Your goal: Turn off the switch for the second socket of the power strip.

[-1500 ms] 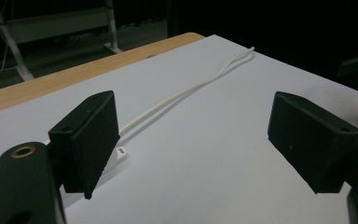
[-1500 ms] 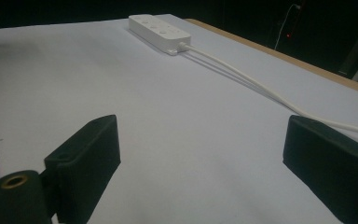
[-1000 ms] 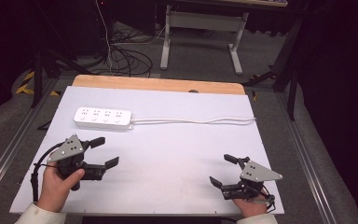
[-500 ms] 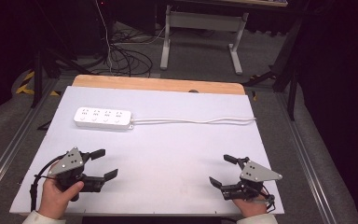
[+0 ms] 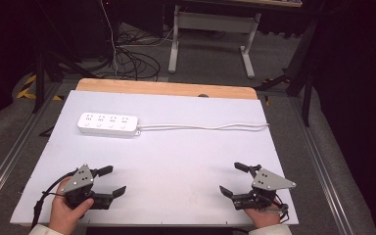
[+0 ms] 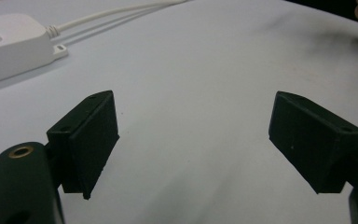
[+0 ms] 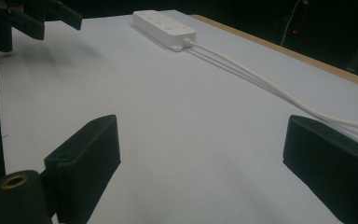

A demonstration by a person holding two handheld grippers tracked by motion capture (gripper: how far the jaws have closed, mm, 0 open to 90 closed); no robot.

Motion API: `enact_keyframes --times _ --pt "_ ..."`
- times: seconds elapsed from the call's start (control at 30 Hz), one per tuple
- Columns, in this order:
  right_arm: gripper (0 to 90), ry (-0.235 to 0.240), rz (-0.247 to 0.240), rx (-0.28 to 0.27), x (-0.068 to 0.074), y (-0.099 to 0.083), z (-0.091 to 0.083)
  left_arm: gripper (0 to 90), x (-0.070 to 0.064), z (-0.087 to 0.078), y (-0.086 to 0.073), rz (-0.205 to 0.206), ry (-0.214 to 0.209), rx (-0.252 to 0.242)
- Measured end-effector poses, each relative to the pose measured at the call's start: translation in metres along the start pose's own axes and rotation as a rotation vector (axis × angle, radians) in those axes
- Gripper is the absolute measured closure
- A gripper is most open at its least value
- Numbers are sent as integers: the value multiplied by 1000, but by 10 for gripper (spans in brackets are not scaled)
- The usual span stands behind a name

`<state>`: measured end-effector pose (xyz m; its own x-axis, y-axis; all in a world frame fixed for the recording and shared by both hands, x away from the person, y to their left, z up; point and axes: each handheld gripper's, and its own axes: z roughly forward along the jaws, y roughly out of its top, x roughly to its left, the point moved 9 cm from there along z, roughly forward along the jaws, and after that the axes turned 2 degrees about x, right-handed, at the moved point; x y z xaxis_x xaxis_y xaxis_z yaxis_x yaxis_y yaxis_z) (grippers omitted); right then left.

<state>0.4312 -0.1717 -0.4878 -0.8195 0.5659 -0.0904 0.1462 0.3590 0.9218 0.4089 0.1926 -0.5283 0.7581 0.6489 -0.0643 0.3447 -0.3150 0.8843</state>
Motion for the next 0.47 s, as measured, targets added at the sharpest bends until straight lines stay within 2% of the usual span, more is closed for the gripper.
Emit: enact_keyframes --times 0.17,0.27,0.47 --pt "114 4 -1 1 0 0 1 170 -1 6 -3 13 -10 7" --pt "114 7 0 3 0 -1 1 171 -2 8 -4 56 -5 36" --pt "114 7 2 6 1 -1 2 170 0 7 -3 60 12 27"
